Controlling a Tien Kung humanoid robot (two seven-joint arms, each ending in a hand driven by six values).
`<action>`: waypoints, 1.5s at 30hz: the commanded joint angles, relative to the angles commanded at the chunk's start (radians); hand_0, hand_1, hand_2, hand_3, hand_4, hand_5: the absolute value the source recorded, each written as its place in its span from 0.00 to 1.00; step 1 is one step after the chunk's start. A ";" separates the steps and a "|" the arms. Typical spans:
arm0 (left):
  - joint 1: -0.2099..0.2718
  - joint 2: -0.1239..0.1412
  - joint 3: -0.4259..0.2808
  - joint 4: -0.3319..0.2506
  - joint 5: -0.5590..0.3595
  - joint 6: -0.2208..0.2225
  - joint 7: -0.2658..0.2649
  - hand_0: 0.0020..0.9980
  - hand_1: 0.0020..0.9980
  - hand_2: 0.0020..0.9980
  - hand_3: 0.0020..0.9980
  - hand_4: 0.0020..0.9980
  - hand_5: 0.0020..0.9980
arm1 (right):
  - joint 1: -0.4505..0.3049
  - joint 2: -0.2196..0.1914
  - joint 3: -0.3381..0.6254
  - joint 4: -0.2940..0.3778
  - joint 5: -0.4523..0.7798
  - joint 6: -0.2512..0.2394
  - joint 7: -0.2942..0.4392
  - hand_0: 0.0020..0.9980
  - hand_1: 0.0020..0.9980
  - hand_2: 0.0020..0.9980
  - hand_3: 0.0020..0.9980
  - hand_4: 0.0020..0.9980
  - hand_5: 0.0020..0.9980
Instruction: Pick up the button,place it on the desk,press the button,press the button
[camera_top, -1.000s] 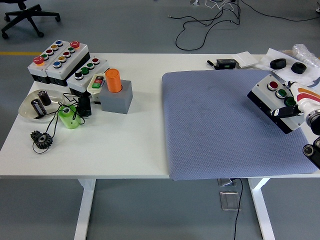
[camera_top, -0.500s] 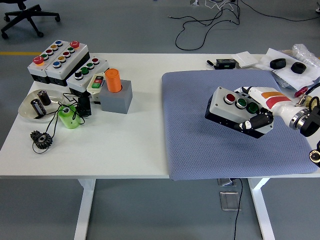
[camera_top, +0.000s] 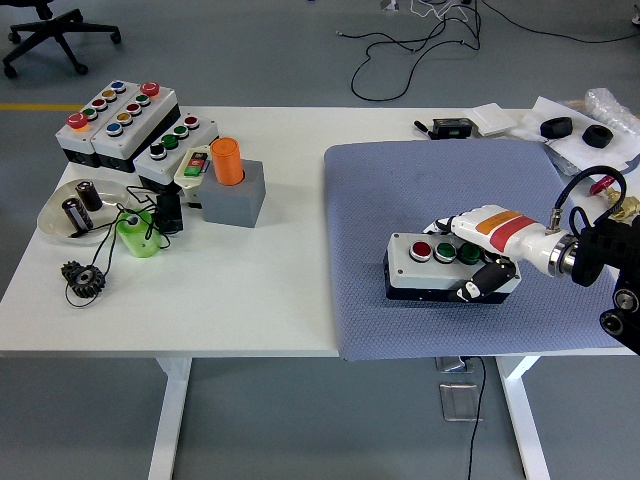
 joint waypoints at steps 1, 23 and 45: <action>0.000 0.000 0.000 0.000 0.000 0.000 0.000 0.60 0.54 0.50 0.45 0.28 0.98 | 0.001 0.000 -0.001 0.000 0.000 0.000 0.000 0.16 0.00 0.14 0.25 0.44 0.00; -0.005 -0.001 -0.002 0.000 0.000 0.001 0.000 0.60 0.54 0.50 0.46 0.28 0.98 | 0.015 0.018 -0.019 -0.061 -0.071 -0.036 0.051 0.28 0.12 0.26 0.43 0.48 0.00; 0.000 -0.003 0.002 0.002 -0.004 0.002 0.001 0.60 0.54 0.50 0.45 0.28 0.98 | 0.005 0.014 -0.011 -0.084 -0.135 0.019 0.042 0.80 0.67 0.74 0.76 0.73 0.03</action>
